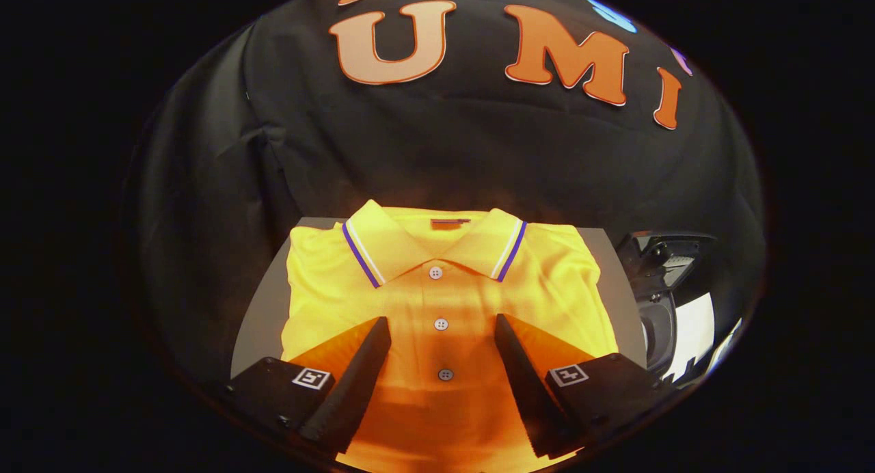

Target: Put the clothes into the washing machine and then close the washing machine lid.

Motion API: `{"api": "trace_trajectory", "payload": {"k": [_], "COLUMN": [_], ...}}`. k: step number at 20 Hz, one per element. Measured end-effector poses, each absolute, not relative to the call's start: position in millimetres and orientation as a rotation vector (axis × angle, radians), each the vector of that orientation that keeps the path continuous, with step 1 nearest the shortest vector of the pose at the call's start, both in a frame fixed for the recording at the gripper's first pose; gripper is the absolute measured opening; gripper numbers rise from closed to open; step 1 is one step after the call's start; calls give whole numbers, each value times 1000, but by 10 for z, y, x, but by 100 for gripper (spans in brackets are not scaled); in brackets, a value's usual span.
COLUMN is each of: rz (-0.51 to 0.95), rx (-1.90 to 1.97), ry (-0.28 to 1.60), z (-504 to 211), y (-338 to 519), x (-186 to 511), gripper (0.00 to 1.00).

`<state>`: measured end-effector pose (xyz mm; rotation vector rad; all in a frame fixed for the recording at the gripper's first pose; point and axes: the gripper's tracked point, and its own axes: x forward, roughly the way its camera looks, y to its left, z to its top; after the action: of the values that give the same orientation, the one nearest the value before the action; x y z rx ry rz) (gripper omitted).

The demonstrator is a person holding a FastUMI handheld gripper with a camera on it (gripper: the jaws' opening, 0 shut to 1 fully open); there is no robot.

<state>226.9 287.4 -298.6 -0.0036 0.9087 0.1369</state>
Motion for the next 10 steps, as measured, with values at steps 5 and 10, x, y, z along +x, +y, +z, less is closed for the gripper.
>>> {"api": "trace_trajectory", "payload": {"k": [5, 10], "rz": [170, 221], "rx": [-27, -41], "ry": [953, 975], "z": [-2983, -2985], "y": [2935, 2958], "x": [2267, 2250], "gripper": [93, 64]}}
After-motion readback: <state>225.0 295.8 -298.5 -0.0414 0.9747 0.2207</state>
